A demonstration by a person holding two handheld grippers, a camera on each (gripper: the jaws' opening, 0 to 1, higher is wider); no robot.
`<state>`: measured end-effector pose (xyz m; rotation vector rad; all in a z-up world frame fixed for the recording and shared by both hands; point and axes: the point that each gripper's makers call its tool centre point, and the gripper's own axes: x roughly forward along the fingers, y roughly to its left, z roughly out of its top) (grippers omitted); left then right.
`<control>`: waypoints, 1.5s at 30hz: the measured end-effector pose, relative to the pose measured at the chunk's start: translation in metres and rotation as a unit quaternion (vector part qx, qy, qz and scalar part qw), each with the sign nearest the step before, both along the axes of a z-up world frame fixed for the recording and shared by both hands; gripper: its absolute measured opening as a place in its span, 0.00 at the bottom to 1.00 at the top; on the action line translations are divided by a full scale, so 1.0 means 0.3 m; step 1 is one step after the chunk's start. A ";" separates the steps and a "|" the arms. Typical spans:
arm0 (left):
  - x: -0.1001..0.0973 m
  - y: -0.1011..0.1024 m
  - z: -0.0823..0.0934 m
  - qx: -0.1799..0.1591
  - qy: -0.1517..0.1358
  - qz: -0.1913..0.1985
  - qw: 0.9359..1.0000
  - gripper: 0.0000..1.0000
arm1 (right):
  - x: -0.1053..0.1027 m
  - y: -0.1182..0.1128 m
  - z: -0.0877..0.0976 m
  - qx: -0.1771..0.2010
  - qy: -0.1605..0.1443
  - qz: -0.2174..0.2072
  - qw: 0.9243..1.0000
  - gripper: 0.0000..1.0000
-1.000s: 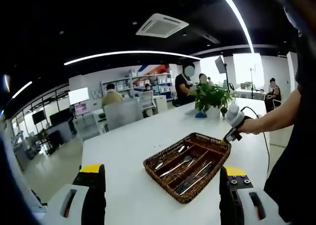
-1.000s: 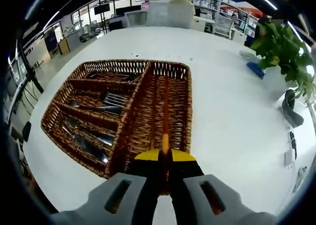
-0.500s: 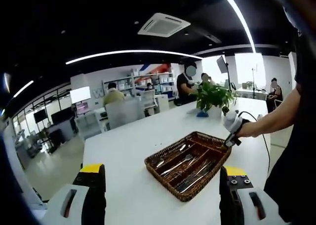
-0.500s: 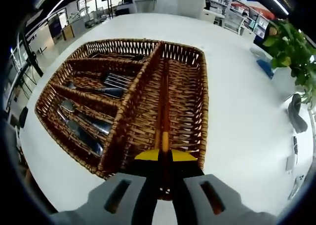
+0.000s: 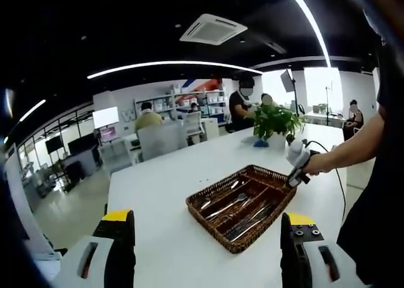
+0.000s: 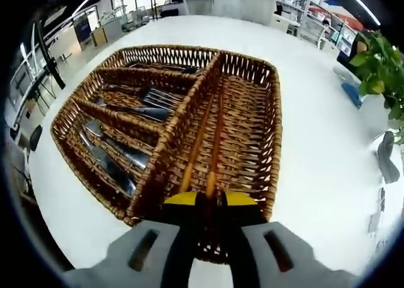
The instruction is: Arrange the knives, forks, and spoons in their matching storage slots by inserting each utensil handle-first until every utensil is classified and aligned in the correct compartment
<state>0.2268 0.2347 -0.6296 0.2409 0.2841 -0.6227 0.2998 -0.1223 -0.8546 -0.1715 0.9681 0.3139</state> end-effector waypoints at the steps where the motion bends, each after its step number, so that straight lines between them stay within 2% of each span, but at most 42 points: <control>1: 0.000 -0.003 -0.001 -0.001 0.001 -0.001 1.000 1.00 | 0.013 0.012 0.017 0.010 -0.014 0.005 1.000 0.25; 3: 0.002 -0.007 -0.004 -0.003 0.003 -0.001 1.000 1.00 | 0.010 0.023 0.059 0.014 -0.027 0.021 0.999 0.33; 4: 0.002 -0.009 -0.006 -0.005 0.005 -0.002 1.000 1.00 | 0.020 0.033 0.093 0.015 -0.052 0.043 0.998 0.36; 5: 0.003 -0.014 -0.010 -0.008 0.008 -0.003 1.000 1.00 | 0.018 0.033 0.112 0.020 -0.059 0.044 0.997 0.39; 7: 0.007 -0.021 -0.020 -0.015 0.014 -0.004 1.000 1.00 | 0.030 0.042 0.184 0.050 -0.100 0.054 0.992 0.50; 9: 0.014 -0.022 -0.028 -0.015 0.014 -0.003 1.000 1.00 | 0.036 0.014 0.228 0.053 -0.124 0.048 0.990 0.73; 11: 0.020 -0.029 -0.034 -0.015 0.012 -0.002 1.000 1.00 | 0.038 0.013 0.310 0.087 -0.172 0.065 0.979 0.97; 12: 0.021 -0.033 -0.039 -0.017 0.015 -0.004 1.000 1.00 | 0.032 0.011 0.335 0.099 -0.183 0.071 0.976 0.99; 13: 0.023 -0.040 -0.047 -0.018 0.019 -0.005 1.000 1.00 | 0.017 -0.007 0.367 0.099 -0.195 0.081 0.972 0.97; 14: 0.028 -0.045 -0.060 -0.018 0.022 -0.008 1.000 1.00 | 0.010 -0.029 0.394 0.087 -0.212 0.084 0.970 0.99; 15: 0.030 -0.050 -0.067 -0.018 0.024 -0.009 1.000 1.00 | 0.005 -0.035 0.427 0.086 -0.238 0.100 0.962 1.00; 17: 0.036 -0.063 -0.093 -0.019 0.021 -0.005 1.000 1.00 | -0.013 -0.046 0.464 0.086 -0.256 0.108 0.957 0.99; 19: 0.044 -0.060 -0.141 -0.006 0.033 0.017 0.999 1.00 | -0.051 -0.033 0.520 0.112 -0.271 0.121 0.948 0.99; 20: 0.042 -0.069 -0.151 -0.009 0.035 0.015 0.999 1.00 | -0.069 -0.023 0.537 0.121 -0.277 0.134 0.944 0.99; 21: 0.035 -0.081 -0.162 -0.014 0.042 0.013 0.999 1.00 | -0.091 -0.025 0.549 0.119 -0.279 0.141 0.942 0.99; 22: 0.032 -0.089 -0.167 -0.017 0.046 0.012 0.999 1.00 | -0.106 -0.032 0.545 0.112 -0.272 0.142 0.945 0.99; 26: 0.018 -0.113 -0.172 -0.008 0.046 0.003 0.999 1.00 | -0.176 -0.071 0.519 0.098 -0.222 0.133 0.961 1.00; 29: 0.005 -0.127 -0.177 -0.010 0.057 -0.007 0.998 1.00 | -0.213 -0.068 0.532 0.109 -0.219 0.125 0.962 1.00; 32: 0.001 -0.124 -0.181 -0.002 0.062 0.000 0.998 1.00 | -0.245 -0.069 0.533 0.093 -0.213 0.119 0.965 1.00; 34: -0.001 -0.126 -0.182 -0.015 0.070 0.001 0.997 1.00 | -0.255 -0.078 0.528 0.080 -0.211 0.118 0.967 1.00; 37: -0.004 -0.126 -0.191 -0.015 0.078 0.002 0.997 1.00 | -0.265 -0.084 0.533 0.091 -0.216 0.115 0.965 1.00; 45: -0.012 -0.123 -0.184 -0.019 0.080 0.010 0.997 1.00 | -0.266 -0.106 0.526 0.091 -0.214 0.103 0.967 1.00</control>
